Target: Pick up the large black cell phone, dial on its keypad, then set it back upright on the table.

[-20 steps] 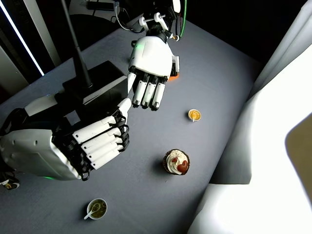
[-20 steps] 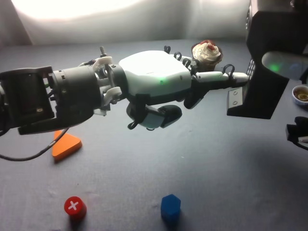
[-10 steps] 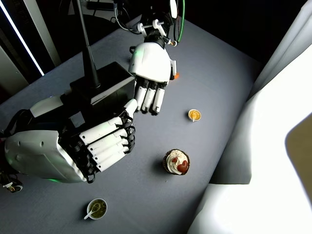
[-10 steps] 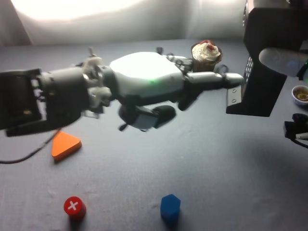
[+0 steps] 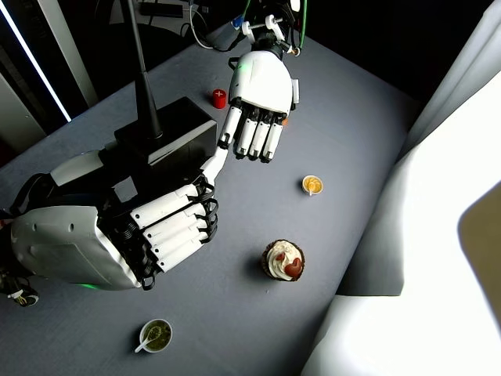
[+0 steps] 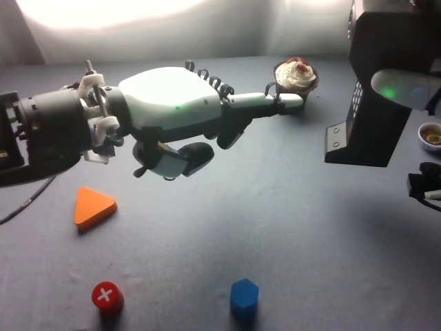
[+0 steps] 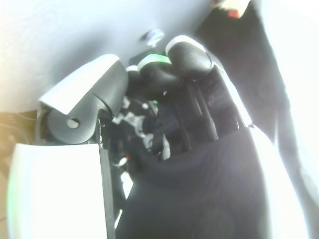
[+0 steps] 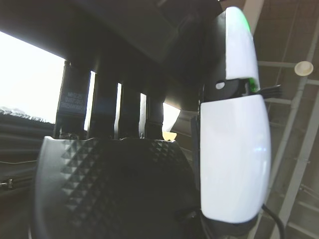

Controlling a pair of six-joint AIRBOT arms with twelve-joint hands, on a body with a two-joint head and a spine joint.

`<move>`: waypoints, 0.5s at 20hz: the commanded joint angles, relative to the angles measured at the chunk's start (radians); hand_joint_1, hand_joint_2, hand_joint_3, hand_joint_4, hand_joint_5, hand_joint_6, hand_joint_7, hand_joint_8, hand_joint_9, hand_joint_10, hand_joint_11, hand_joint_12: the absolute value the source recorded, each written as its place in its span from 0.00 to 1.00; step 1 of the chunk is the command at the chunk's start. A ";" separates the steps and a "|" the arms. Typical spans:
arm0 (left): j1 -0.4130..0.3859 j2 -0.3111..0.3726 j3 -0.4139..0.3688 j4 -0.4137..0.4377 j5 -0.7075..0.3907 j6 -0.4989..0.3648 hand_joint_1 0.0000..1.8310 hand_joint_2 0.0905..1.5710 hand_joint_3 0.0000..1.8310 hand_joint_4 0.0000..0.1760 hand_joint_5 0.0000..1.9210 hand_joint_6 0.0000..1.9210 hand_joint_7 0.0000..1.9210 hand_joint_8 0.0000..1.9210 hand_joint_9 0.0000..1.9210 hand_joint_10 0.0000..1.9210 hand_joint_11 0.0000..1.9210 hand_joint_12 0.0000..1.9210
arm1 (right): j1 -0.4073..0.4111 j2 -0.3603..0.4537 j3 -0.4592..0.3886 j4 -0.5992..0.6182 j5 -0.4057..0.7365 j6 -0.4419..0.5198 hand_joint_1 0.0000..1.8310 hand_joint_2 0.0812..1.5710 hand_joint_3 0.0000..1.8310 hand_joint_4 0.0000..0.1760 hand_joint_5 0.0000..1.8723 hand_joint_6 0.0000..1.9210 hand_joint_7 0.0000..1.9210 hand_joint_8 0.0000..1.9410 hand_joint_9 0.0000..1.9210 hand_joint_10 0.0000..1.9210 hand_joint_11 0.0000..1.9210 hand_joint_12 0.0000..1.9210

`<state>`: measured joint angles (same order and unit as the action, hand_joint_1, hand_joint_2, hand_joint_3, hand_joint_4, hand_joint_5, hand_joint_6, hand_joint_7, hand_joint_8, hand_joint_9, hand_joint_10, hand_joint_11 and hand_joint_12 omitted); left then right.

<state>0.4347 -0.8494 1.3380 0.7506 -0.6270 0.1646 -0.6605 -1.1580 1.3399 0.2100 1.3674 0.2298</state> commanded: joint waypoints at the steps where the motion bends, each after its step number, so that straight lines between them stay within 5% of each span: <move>1: -0.025 -0.014 -0.006 -0.041 -0.077 0.013 0.81 0.60 0.37 0.85 0.00 0.00 0.32 0.89 0.32 1.00 0.23 1.00 | 0.015 0.010 0.006 0.017 0.143 0.017 0.69 0.70 0.00 0.00 0.52 0.42 0.50 0.64 0.49 0.57 0.47 0.73; 3: -0.033 -0.044 -0.001 -0.064 -0.055 0.037 0.81 0.59 0.38 0.80 0.00 0.00 0.32 0.89 0.31 1.00 0.24 1.00 | 0.016 0.010 0.008 0.017 0.143 0.017 0.74 0.73 0.00 0.00 0.49 0.44 0.43 0.65 0.43 0.74 0.45 0.72; 6: -0.052 -0.088 0.015 -0.098 -0.031 0.068 0.81 0.59 0.38 0.76 0.00 0.00 0.32 0.88 0.32 1.00 0.27 1.00 | 0.016 0.010 0.008 0.017 0.143 0.017 0.68 0.71 0.00 0.00 0.53 0.42 0.48 0.66 0.47 0.61 0.47 0.74; 7: -0.054 -0.099 0.020 -0.116 -0.030 0.082 0.81 0.59 0.38 0.76 0.00 0.00 0.32 0.88 0.32 1.00 0.23 1.00 | 0.016 0.010 0.008 0.017 0.143 0.017 0.73 0.72 0.00 0.00 0.50 0.43 0.45 0.63 0.45 0.71 0.47 0.74; 10: -0.070 -0.130 0.024 -0.125 -0.030 0.081 0.81 0.58 0.39 0.79 0.00 0.00 0.32 0.89 0.32 1.00 0.23 1.00 | 0.016 0.010 0.007 0.017 0.144 0.017 0.74 0.73 0.00 0.00 0.47 0.46 0.43 0.65 0.44 0.75 0.45 0.74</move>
<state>0.3901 -0.9749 1.3701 0.6533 -0.5571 0.2462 -0.6575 -1.1580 1.3445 0.2096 1.3636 0.2298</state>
